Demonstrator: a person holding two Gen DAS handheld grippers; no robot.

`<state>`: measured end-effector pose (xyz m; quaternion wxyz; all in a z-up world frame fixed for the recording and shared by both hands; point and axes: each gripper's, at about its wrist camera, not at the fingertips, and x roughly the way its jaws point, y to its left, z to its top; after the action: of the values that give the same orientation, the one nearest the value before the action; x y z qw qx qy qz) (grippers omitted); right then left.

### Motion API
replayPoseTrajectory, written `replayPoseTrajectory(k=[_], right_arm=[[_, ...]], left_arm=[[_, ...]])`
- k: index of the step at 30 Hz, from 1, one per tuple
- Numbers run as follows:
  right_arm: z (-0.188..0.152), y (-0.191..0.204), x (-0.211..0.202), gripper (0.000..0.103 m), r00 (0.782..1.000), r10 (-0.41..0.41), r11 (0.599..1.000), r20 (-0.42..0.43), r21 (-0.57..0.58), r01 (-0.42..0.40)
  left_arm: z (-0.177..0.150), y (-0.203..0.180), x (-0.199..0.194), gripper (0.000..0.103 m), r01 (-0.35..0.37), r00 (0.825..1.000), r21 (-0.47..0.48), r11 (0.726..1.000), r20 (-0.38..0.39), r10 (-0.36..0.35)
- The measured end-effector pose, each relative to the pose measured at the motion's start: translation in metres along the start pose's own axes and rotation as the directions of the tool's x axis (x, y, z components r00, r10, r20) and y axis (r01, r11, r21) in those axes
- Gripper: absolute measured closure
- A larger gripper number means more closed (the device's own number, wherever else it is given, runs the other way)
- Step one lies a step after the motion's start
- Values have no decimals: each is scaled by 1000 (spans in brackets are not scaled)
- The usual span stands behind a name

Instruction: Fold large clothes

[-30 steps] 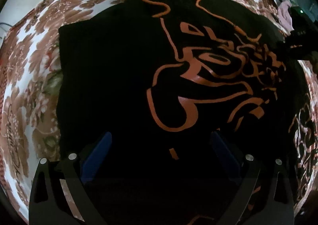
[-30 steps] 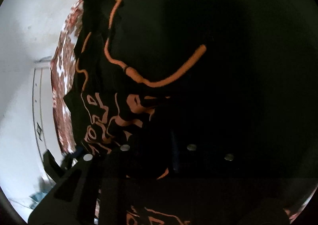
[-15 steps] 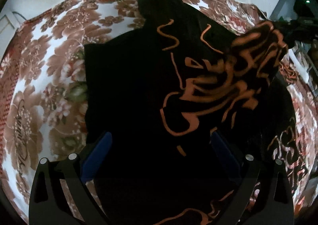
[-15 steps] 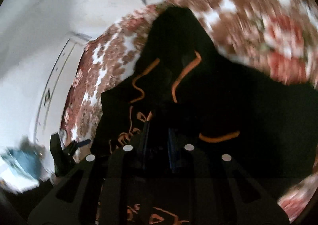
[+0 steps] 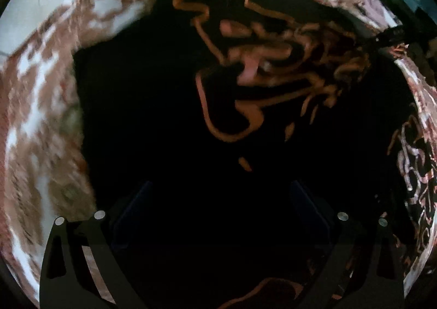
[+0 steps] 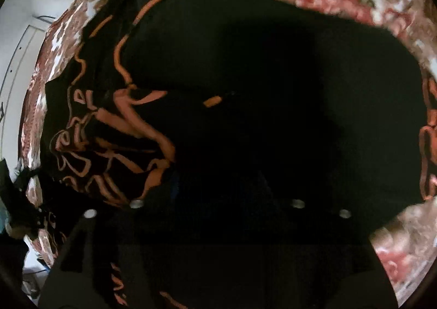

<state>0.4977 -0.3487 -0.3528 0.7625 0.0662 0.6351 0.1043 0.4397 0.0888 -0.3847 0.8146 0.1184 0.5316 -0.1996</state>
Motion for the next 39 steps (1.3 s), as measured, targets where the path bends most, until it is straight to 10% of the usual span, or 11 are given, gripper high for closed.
replayPoseTrajectory(k=[5, 16, 21, 25, 33, 39], right_arm=[[1, 47, -36, 21, 993, 55, 998, 101, -10, -55], [-9, 81, 42, 32, 999, -40, 999, 24, -18, 41], [-17, 91, 39, 33, 995, -93, 989, 30, -115, 96], [-27, 95, -5, 9, 992, -75, 990, 106, -114, 87], [-71, -66, -97, 5, 970, -43, 988, 238, 156, 6], [-101, -233, -118, 5, 956, -10, 898, 294, 424, -121]], left_arm=[[26, 27, -21, 5, -61, 994, -36, 997, 90, 64], [77, 80, 61, 4, -243, 970, -101, 965, -31, 241], [82, 94, 64, 6, -212, 977, -138, 967, -50, 207], [82, 75, 5, 5, -187, 980, -188, 964, 35, 197], [79, -46, -24, 5, -80, 991, -302, 950, 80, 109], [93, -174, 24, 5, -23, 994, -394, 919, 87, 62]])
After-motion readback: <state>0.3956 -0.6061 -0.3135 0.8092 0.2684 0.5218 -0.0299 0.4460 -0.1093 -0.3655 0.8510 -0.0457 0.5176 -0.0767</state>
